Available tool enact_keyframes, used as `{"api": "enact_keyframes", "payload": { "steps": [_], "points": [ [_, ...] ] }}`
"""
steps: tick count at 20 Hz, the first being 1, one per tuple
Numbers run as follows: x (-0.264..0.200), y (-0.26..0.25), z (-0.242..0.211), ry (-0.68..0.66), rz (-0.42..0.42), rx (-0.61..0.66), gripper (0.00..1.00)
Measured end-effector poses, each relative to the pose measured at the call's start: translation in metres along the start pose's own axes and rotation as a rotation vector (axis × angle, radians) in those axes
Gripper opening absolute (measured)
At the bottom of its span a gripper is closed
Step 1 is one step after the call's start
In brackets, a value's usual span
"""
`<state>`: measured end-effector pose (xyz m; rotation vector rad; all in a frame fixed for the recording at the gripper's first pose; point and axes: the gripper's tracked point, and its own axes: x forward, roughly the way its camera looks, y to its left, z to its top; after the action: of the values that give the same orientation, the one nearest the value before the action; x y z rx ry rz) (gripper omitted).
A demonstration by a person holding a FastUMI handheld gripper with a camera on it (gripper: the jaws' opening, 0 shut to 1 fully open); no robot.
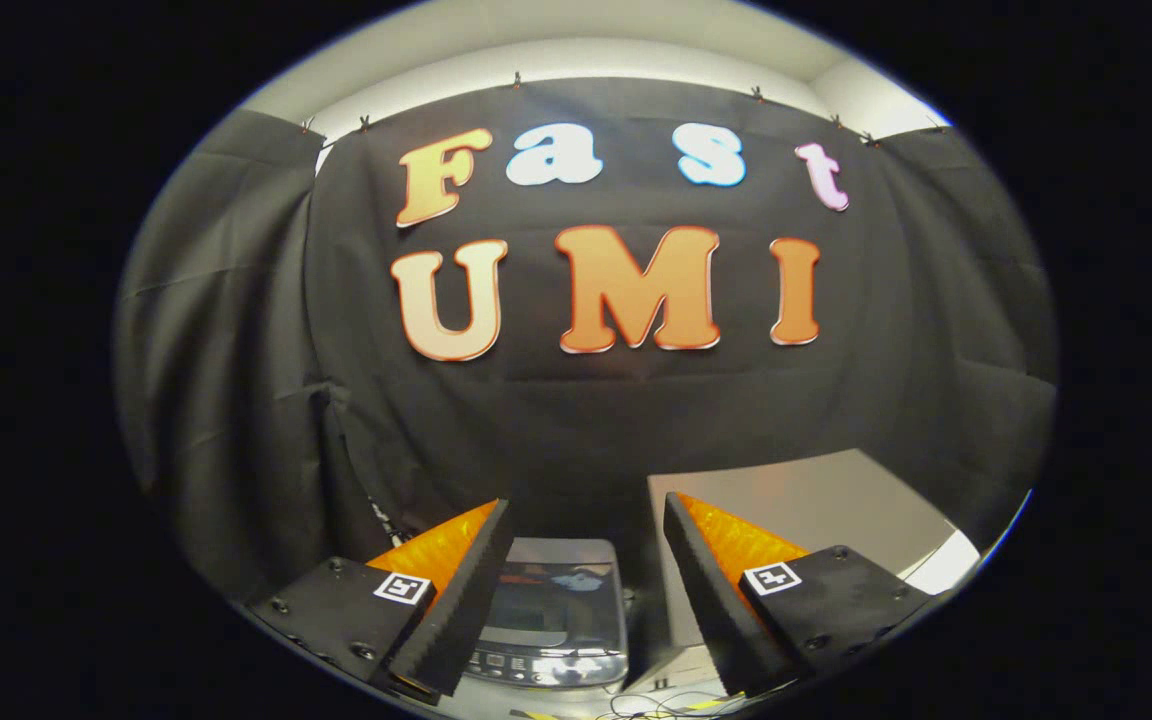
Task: Put the clothes into the washing machine and then close the washing machine lid.
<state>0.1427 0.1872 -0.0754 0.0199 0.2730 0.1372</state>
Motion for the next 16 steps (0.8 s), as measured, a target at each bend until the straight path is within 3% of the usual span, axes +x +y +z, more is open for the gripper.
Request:
{"api": "enact_keyframes", "payload": {
  "steps": [10,16],
  "points": [
    [-0.070,-0.141,0.051,-0.125,-0.082,0.002,0.98],
    [-0.081,-0.176,0.067,-0.175,-0.065,0.010,0.98]
  ]
}}
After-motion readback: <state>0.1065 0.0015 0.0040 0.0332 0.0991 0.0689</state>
